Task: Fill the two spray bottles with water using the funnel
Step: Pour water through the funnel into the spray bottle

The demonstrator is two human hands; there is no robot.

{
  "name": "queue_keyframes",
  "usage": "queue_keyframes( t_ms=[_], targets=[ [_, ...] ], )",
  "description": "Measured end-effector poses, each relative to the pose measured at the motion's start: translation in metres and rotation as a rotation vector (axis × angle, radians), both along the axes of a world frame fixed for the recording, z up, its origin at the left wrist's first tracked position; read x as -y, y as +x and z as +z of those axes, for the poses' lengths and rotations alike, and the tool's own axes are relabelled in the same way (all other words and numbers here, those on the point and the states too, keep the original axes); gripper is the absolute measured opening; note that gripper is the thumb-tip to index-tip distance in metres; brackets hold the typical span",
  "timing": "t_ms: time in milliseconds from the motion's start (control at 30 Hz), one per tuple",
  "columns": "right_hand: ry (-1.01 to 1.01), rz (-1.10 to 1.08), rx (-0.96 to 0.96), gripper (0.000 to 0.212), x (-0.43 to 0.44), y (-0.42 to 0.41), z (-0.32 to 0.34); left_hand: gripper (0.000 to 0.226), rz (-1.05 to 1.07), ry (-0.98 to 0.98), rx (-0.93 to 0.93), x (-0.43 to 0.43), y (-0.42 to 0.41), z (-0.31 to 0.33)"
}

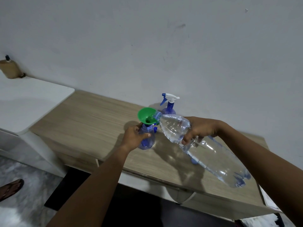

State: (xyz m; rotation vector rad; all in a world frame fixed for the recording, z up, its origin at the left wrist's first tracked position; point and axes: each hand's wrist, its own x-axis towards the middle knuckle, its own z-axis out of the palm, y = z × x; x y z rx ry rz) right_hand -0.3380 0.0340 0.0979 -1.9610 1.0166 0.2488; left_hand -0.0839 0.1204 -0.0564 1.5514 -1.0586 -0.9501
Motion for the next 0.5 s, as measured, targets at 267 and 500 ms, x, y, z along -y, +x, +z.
queue_keyframes(
  t_ms=[267, 500],
  targets=[
    [-0.008, 0.005, -0.019, 0.061, -0.0006, -0.0013, 0.0029, 0.043, -0.004, -0.016, -0.006, 0.0003, -0.0002, -0.0004],
    [0.011, 0.008, -0.026, 0.073, 0.002, -0.0017, 0.0016, 0.046, -0.017, -0.036, 0.022, 0.0007, -0.0007, -0.0012]
  ],
)
